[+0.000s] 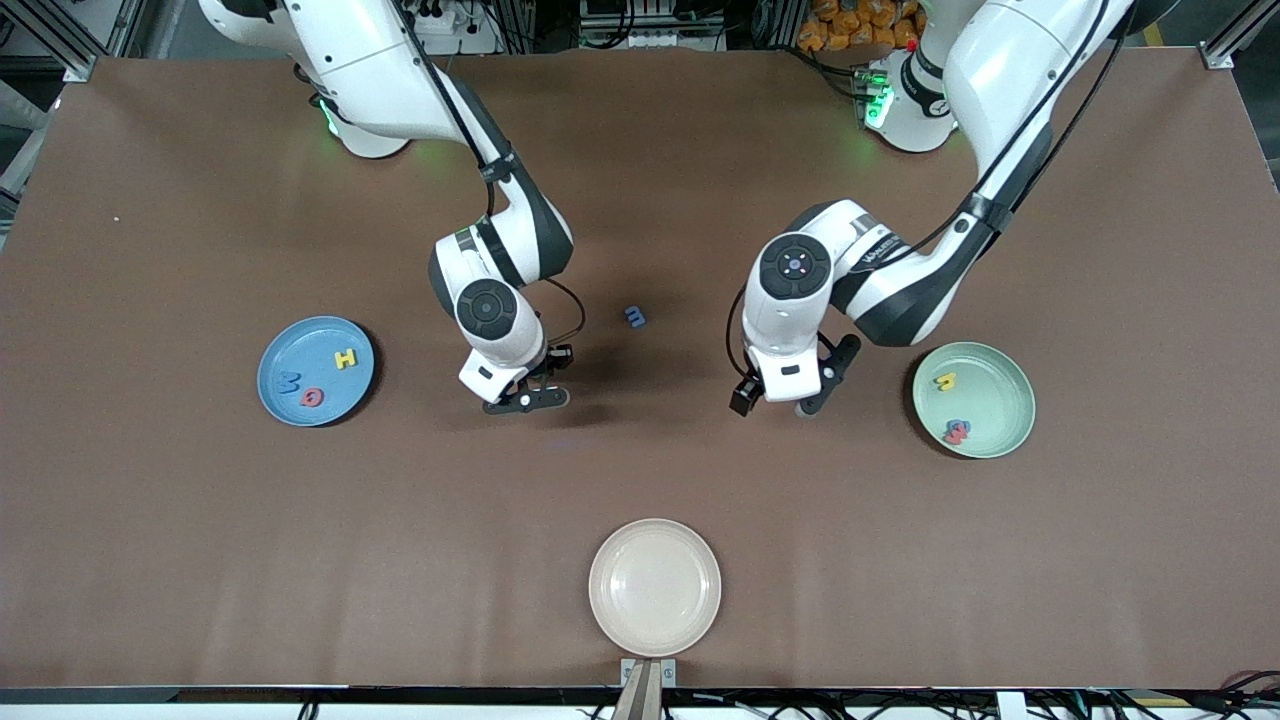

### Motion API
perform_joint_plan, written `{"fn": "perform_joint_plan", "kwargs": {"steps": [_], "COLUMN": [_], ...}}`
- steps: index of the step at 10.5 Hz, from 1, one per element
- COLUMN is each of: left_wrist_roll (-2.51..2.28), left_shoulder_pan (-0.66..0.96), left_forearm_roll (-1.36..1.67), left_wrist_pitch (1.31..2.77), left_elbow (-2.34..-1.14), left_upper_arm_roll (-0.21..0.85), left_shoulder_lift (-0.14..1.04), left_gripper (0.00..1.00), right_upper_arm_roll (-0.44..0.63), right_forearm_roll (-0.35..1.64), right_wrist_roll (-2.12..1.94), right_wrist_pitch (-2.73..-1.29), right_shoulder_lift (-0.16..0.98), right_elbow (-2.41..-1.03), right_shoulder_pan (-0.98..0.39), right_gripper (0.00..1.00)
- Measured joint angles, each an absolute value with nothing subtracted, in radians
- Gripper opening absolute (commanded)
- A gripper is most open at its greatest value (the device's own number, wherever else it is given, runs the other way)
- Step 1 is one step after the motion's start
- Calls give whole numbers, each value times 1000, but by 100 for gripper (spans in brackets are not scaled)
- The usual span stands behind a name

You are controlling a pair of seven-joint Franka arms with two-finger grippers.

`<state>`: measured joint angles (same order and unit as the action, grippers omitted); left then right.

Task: Sort uppercase to blue plate, lowercase to green plate
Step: 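Place the R on blue with the right gripper while the left gripper reaches e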

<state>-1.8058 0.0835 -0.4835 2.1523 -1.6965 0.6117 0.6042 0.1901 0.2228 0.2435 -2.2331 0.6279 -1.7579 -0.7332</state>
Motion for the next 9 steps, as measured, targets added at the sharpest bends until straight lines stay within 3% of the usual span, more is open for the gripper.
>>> {"fn": "perform_joint_plan", "kwargs": {"steps": [5,9], "left_wrist_roll": [-1764,-1637], "left_shoulder_pan": [86,110], "left_forearm_roll": [-483,-483], "left_wrist_pitch": [2152,2152], "left_elbow": [-1697,-1701], "left_upper_arm_roll": [614,677], "left_shoulder_lift": [605,629], "left_gripper": [100,100], "right_upper_arm_roll": [345,512], "right_forearm_roll": [216,88], "right_wrist_roll": [-82,-419], "right_wrist_pitch": [-2028,-1869], "right_shoulder_lift": [574,521], "right_elbow": [-1732,-1733], "right_shoulder_pan": [-695,-657], "right_gripper": [21,20]}}
